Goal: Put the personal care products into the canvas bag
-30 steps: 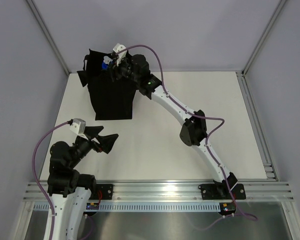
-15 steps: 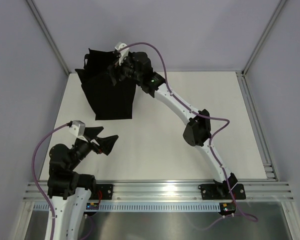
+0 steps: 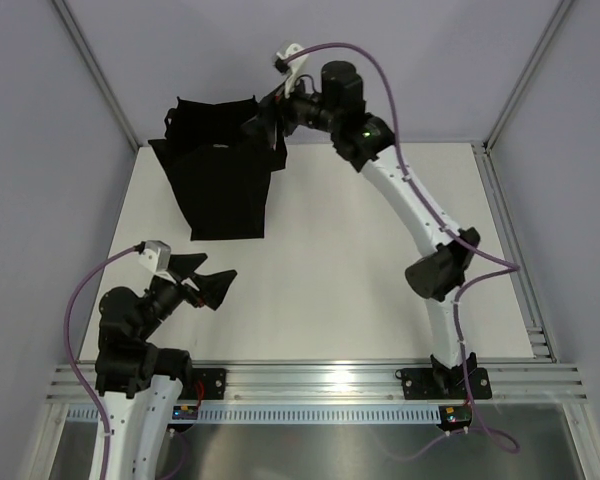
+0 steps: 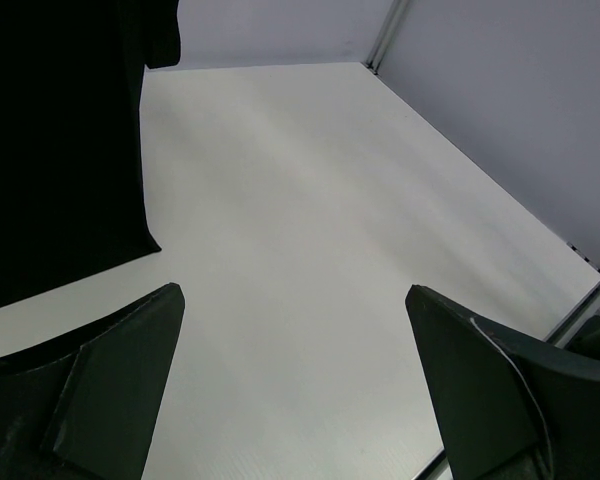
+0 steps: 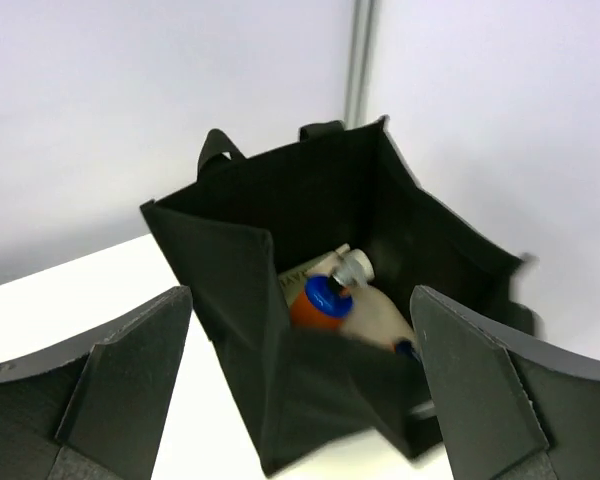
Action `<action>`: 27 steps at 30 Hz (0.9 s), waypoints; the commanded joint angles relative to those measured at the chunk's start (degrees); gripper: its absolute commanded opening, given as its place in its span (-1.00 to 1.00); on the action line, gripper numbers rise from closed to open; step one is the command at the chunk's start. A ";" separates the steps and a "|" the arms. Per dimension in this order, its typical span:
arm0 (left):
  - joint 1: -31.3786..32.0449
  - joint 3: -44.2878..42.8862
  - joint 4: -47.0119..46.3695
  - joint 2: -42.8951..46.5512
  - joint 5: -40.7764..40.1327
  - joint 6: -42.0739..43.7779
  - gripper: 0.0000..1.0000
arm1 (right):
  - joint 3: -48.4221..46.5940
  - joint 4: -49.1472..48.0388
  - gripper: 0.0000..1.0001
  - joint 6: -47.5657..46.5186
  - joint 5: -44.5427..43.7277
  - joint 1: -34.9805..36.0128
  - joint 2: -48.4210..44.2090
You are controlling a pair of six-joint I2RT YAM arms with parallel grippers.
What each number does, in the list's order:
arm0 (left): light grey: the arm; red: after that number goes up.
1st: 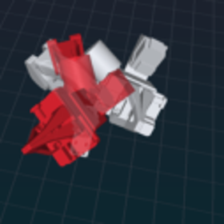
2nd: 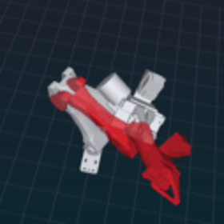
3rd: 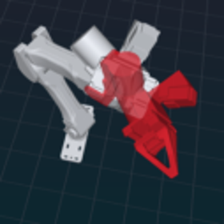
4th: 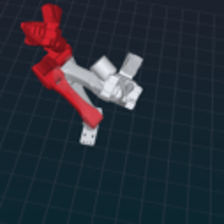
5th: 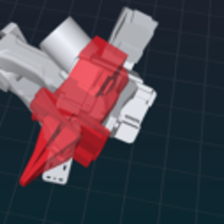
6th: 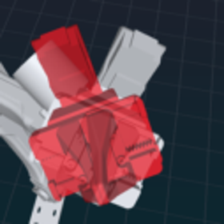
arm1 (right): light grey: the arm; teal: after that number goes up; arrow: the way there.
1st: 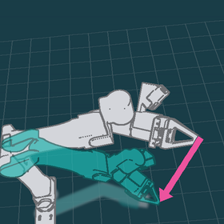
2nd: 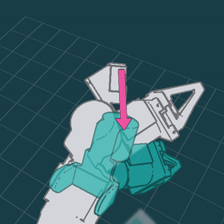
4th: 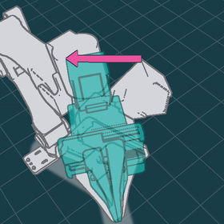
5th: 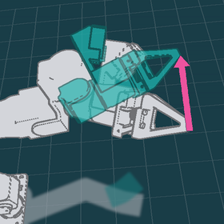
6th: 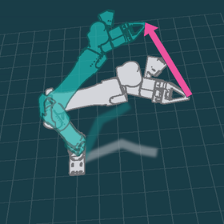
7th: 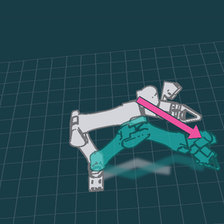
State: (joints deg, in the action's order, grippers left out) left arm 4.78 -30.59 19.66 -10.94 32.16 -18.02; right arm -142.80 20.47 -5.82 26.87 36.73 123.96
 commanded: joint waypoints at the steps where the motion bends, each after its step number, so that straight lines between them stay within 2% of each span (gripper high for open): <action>1: 0.06 -0.70 -1.03 -2.32 -1.57 -0.44 0.98 | 8.74 8.70 0.99 -1.64 2.92 -7.18 -15.28; 4: 0.06 -1.49 0.55 -4.00 -6.83 -0.87 0.97 | 19.20 12.92 0.99 -3.23 1.17 -13.60 -24.42; 6: 0.06 -2.10 3.36 -5.67 -13.66 -2.45 0.98 | 28.05 13.63 0.99 -2.70 0.81 -16.76 -29.37; 8: 0.06 -2.98 4.50 -6.81 -14.06 -1.23 0.98 | 34.14 13.11 0.99 -1.57 -1.29 -20.63 -36.92; 9: 0.06 -3.07 4.68 -6.81 -13.62 -0.70 0.98 | 40.70 13.02 0.99 -1.30 -2.95 -21.43 -39.73; 11: 0.06 -2.81 4.42 -6.38 -12.92 -0.61 0.98 | 47.76 12.67 0.99 -2.17 -9.88 -22.23 -47.91; 15: 0.06 -1.93 3.20 -4.01 -12.04 -0.79 0.98 | 70.31 6.96 0.99 -2.79 -21.58 -23.19 -63.20; 16: 0.06 -1.84 2.93 -3.74 -12.04 -0.87 0.98 | 73.16 6.17 0.99 -3.05 -25.17 -23.63 -68.36; 19: 0.06 -1.67 2.49 -3.74 -11.33 -0.96 0.98 | 81.09 8.53 0.99 -1.22 -32.72 -24.07 -75.33; 22: 0.06 -1.67 2.58 -3.74 -10.81 -1.14 0.98 | 88.64 8.63 0.99 -1.03 -33.47 -25.91 -83.31; 25: 0.06 -1.67 2.58 -3.74 -10.72 -1.23 0.98 | 92.17 8.36 0.99 3.42 -35.65 -28.47 -86.60; 27: 0.06 -1.67 2.49 -3.74 -10.72 -1.23 0.98 | 93.32 9.15 0.99 3.19 -34.27 -30.30 -88.18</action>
State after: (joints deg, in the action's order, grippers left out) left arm 4.78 -31.05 24.34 -15.09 20.97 -18.92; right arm -50.37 30.83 -5.23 -4.23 8.56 37.87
